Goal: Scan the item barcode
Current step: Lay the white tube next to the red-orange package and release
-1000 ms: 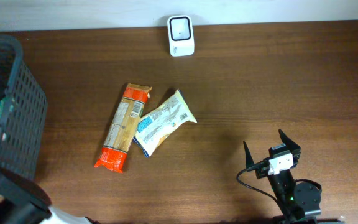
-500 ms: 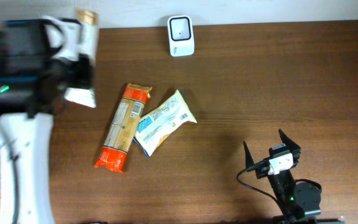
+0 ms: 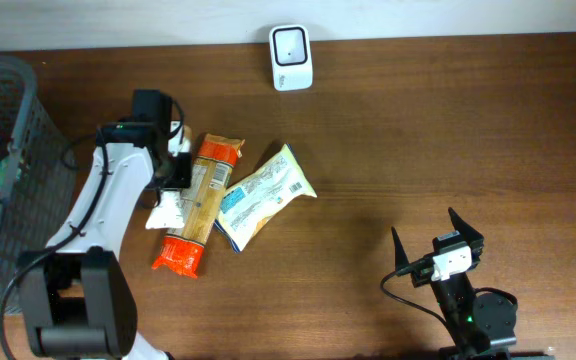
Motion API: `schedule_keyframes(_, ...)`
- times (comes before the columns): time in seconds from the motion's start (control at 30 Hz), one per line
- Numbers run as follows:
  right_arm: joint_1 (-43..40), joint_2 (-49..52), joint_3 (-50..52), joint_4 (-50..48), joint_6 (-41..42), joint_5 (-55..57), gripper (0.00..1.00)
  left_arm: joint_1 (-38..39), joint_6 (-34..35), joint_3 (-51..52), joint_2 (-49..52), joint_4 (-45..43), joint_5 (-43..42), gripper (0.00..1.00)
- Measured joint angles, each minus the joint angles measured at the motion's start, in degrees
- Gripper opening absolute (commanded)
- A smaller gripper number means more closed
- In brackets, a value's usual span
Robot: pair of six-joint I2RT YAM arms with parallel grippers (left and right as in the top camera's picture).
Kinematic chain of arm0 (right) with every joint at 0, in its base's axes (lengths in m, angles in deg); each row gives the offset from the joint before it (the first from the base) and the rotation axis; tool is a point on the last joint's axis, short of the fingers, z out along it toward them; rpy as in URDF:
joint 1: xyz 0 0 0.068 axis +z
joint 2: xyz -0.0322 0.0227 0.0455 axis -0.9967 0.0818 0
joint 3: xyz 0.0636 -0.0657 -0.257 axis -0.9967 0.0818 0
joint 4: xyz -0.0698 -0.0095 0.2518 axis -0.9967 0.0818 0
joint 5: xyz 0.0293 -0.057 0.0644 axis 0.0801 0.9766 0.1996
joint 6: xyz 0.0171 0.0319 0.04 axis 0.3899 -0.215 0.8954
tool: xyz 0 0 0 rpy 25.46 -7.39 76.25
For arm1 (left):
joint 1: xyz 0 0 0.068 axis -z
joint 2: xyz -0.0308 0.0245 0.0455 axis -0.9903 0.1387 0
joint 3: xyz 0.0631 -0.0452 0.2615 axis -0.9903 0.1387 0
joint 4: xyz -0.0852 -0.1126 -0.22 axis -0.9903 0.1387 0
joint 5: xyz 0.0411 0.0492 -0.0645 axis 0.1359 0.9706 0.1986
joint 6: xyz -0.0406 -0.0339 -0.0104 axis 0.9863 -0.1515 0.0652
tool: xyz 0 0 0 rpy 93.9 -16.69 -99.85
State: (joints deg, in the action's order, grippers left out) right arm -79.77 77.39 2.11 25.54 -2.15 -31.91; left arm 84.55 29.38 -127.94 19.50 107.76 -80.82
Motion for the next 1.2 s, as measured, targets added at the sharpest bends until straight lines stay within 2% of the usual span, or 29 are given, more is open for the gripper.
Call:
schedule_keyframes(0.2, 0.0, 0.0, 0.0, 0.0, 0.0, 0.0, 0.99, -2.8, 0.2, 6.8, 3.6, -3.9, 2.2, 0.0)
schedule_keyframes(0.33, 0.0, 0.0, 0.0, 0.0, 0.0, 0.0, 0.99, -2.6, 0.2, 7.7, 4.5, -4.1, 2.4, 0.0)
schedule_keyframes(0.47, 0.0, 0.0, 0.0, 0.0, 0.0, 0.0, 0.99, -1.4, 0.2, 7.7, 4.5, -4.2, -2.7, 0.02)
schedule_keyframes(0.63, 0.0, 0.0, 0.0, 0.0, 0.0, 0.0, 0.99, 2.8, 0.6, 7.7, 4.5, -4.4, -9.5, 0.18)
schedule_keyframes(0.67, 0.0, 0.0, 0.0, 0.0, 0.0, 0.0, 0.98, 4.3, 0.8, 7.7, 4.5, -4.4, -10.9, 0.27)
schedule_keyframes(0.7, 0.0, 0.0, 0.0, 0.0, 0.0, 0.0, 0.99, 5.2, 1.0, 7.7, 4.5, -4.5, -11.7, 0.42)
schedule_keyframes(0.73, 0.0, 0.0, 0.0, 0.0, 0.0, 0.0, 0.99, 5.8, 1.2, 7.7, 4.5, -4.5, -12.5, 0.67)
schedule_keyframes(0.8, 0.0, 0.0, 0.0, 0.0, 0.0, 0.0, 0.99, 6.1, 1.0, 7.7, 4.5, -4.8, -13.5, 0.99)
schedule_keyframes(0.9, 0.0, 0.0, 0.0, 0.0, 0.0, 0.0, 0.99, 6.0, 1.2, 7.2, 4.5, -4.6, -13.7, 0.99)
schedule_keyframes(1.0, 0.0, 0.0, 0.0, 0.0, 0.0, 0.0, 0.99, 6.0, 1.3, 2.6, 4.4, -4.3, -13.0, 0.99)
schedule_keyframes(1.2, 0.0, 0.0, 0.0, 0.0, 0.0, 0.0, 0.99, 5.2, -0.5, -17.0, -3.4, -5.2, -6.3, 0.99)
